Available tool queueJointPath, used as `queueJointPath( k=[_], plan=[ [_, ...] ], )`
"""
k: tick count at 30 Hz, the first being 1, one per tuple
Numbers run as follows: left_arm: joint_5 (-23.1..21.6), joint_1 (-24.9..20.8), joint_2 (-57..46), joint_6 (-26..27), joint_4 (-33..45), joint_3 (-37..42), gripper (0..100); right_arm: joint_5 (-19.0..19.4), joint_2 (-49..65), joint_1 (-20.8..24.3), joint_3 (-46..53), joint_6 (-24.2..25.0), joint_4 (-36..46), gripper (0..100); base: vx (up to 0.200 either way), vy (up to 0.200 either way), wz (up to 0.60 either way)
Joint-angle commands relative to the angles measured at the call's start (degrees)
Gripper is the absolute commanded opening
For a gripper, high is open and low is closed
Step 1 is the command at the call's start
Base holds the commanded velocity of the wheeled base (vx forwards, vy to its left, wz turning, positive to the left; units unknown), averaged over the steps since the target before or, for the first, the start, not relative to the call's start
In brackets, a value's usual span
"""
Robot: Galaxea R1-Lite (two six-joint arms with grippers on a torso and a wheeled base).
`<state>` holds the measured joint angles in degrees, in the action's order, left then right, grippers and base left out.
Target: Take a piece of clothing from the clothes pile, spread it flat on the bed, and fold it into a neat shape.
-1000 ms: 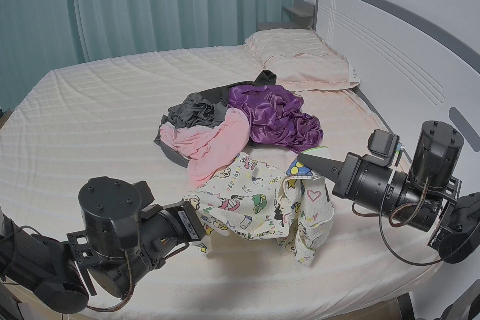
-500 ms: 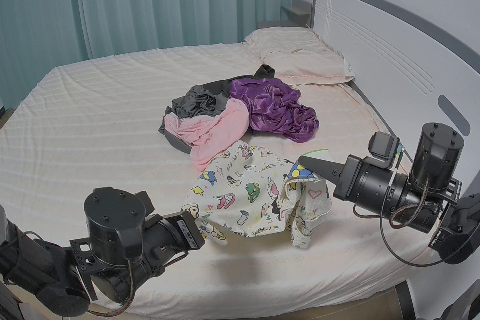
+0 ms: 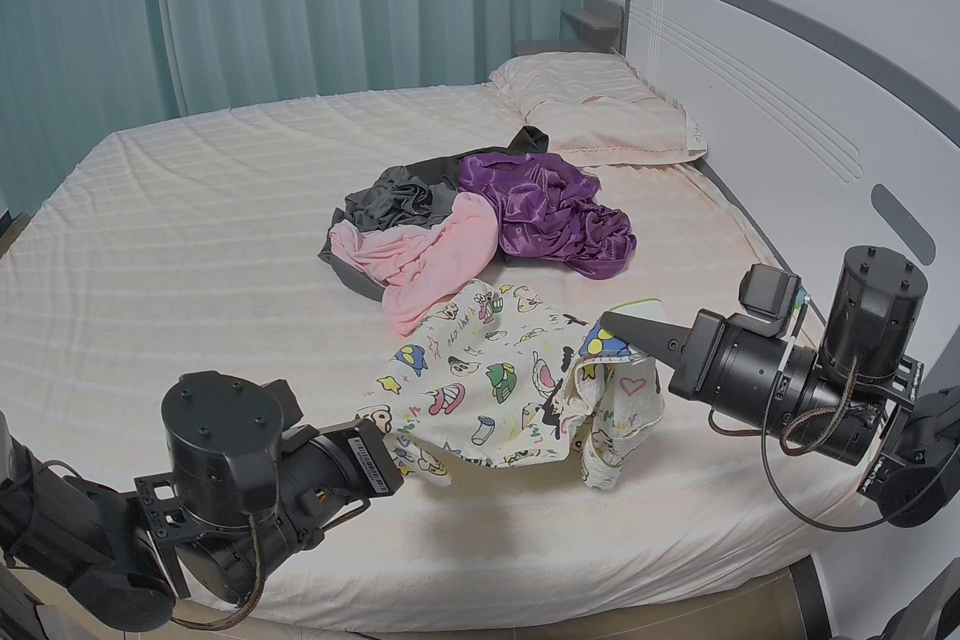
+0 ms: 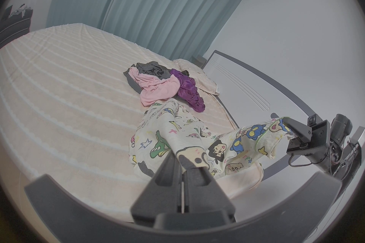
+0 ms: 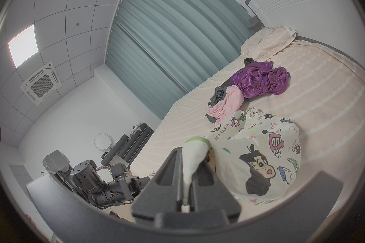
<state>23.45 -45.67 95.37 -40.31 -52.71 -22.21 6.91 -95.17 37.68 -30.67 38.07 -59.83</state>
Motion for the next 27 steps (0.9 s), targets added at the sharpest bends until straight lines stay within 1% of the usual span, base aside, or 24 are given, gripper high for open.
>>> queueJointPath(
  k=[1, 7, 27],
  plan=[
    [0.10, 0.14, -1.50, 0.32, -0.02, 0.68, 0, 0.03, 0.34, -0.15, 0.09, -0.01, -0.02, 0, 0.000, 0.200, 0.00],
    [0.10, 0.49, -2.91, 0.76, -0.02, 0.68, 0, -0.06, 0.60, -0.77, -0.09, -0.10, -0.11, 0, 0.000, 0.200, 0.00],
    [0.36, -0.13, -3.78, 0.94, 0.42, 0.77, 0, -0.06, 1.13, 0.11, -1.76, -0.63, 0.07, 0, 0.000, 0.200, 0.00]
  ],
)
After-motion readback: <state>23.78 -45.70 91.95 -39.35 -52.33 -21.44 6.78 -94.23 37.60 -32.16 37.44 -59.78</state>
